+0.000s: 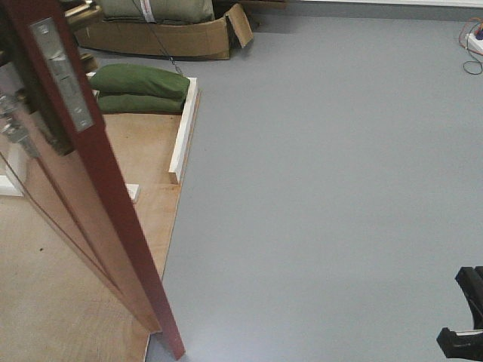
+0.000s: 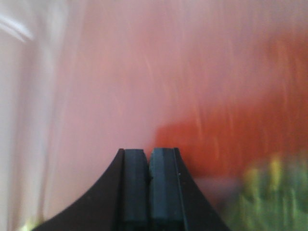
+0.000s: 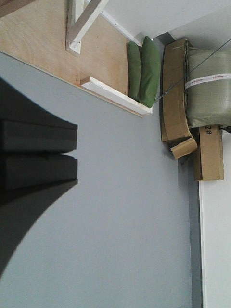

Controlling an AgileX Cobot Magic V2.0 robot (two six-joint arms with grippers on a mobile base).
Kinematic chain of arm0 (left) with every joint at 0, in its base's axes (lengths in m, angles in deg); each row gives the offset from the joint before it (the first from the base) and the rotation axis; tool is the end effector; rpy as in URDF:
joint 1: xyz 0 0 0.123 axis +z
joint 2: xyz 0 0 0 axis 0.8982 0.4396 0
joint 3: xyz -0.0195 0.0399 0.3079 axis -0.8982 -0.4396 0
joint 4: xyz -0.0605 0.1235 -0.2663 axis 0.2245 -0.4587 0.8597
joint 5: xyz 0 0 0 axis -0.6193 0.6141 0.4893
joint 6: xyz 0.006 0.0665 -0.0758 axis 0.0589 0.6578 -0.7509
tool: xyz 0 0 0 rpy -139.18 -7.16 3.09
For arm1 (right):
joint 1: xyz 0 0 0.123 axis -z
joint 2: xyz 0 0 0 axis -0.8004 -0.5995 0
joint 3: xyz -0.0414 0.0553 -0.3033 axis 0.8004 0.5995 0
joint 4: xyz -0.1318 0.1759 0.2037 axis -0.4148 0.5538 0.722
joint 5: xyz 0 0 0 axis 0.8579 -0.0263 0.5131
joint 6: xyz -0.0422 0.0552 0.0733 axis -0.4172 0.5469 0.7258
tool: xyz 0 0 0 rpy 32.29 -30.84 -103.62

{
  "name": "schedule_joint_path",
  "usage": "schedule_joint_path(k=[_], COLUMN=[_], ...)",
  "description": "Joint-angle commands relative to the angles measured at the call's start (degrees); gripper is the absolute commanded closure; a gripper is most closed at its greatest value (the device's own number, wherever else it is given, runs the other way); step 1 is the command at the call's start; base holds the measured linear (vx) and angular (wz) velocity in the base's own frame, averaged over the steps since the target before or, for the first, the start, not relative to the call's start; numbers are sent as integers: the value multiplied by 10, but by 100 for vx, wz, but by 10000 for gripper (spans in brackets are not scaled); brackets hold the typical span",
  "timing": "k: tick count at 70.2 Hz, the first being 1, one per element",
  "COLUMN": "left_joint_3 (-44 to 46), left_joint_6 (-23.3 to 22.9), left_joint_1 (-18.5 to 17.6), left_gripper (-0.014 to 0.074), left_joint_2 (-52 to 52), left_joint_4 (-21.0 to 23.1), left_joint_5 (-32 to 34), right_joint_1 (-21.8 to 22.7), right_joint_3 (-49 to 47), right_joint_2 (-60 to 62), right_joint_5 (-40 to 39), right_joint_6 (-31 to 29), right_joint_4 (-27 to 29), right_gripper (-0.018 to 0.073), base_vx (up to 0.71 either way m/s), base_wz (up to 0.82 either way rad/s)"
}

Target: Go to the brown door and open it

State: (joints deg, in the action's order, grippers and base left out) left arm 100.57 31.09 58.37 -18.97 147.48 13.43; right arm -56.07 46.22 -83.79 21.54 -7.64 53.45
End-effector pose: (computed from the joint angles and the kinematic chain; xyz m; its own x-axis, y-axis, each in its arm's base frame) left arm 0.2550 -0.0376 0.4057 -0.0993 -0.1905 -0.9767 0.2048 0.9566 -0.2074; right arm 0.0839 0.0079 0.1648 -0.3161 0.0528 -0.9473 -0.0638 0.9950 0.0768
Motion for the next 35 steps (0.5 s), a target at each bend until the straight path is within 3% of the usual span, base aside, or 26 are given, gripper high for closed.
schedule_joint_path(k=[1,14,35], left_joint_3=[18,18,49], left_joint_6=[23,40,41], left_joint_1=[-27,-67,-74], left_gripper=[580,580,580], left_joint_2=[1,12,17], left_joint_4=[8,8,8], left_joint_5=[45,100,117], right_joint_1=[1,1,1], right_joint_3=[1,1,1], right_joint_2=[9,9,9], right_joint_5=[-46,-47,-46], right_joint_6=[-7,-7,-7], right_joint_4=[-3,-3,-3], right_gripper=[559,559,559], base_vx=[0,0,0], base_wz=[0,0,0])
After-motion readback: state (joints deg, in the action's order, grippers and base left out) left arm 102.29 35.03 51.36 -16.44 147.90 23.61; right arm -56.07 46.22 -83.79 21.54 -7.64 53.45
